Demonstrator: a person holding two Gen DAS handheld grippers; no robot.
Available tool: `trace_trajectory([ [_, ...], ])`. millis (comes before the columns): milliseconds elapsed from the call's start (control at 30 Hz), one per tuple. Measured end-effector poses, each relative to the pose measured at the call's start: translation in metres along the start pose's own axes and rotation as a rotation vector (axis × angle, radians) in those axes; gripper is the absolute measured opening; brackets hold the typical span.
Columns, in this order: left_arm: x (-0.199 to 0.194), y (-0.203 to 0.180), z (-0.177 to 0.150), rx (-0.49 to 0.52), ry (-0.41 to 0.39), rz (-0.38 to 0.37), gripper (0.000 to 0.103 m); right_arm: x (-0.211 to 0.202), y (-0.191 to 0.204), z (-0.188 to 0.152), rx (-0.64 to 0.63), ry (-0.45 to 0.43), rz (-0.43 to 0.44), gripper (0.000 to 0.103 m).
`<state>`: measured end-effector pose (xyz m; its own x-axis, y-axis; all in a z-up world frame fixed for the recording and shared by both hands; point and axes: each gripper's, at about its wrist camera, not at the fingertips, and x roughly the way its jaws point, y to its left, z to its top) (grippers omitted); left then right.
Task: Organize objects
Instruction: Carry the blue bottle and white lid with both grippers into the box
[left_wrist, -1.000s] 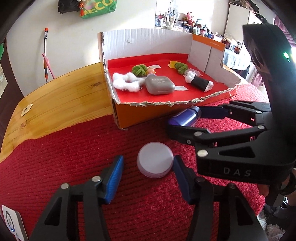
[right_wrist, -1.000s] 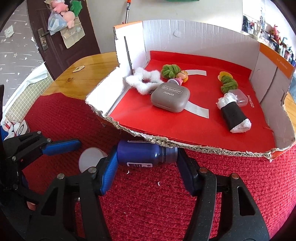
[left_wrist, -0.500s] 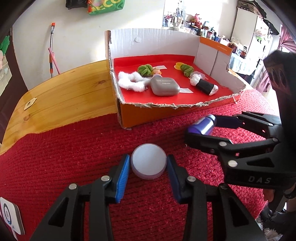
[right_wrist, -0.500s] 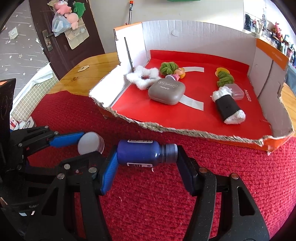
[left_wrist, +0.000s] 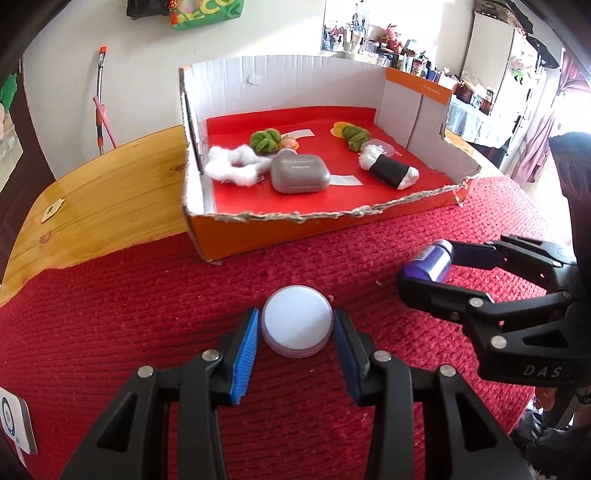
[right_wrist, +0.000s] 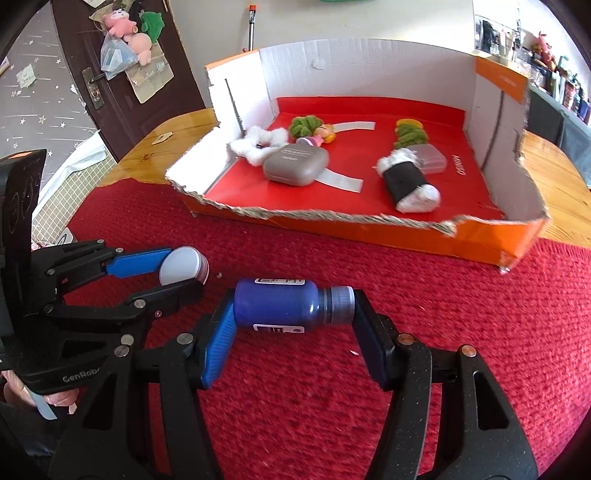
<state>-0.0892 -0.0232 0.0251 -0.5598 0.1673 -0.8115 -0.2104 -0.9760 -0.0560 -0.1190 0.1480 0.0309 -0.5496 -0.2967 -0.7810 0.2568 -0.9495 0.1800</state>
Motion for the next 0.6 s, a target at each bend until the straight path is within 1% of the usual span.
trace_trajectory([
  [200,-0.005,-0.011,0.005,0.004,-0.011,-0.005,0.042,-0.013,-0.015,-0.007,0.014,-0.009,0.005,0.058],
  [367,-0.012,-0.020,0.007,0.015,-0.026,-0.010,0.042,-0.021,-0.018,-0.008,0.006,-0.017,0.017,0.058],
  [600,-0.020,-0.032,0.013,0.040,-0.028,-0.049,0.042,-0.029,-0.020,-0.009,-0.004,-0.022,0.044,0.058],
])
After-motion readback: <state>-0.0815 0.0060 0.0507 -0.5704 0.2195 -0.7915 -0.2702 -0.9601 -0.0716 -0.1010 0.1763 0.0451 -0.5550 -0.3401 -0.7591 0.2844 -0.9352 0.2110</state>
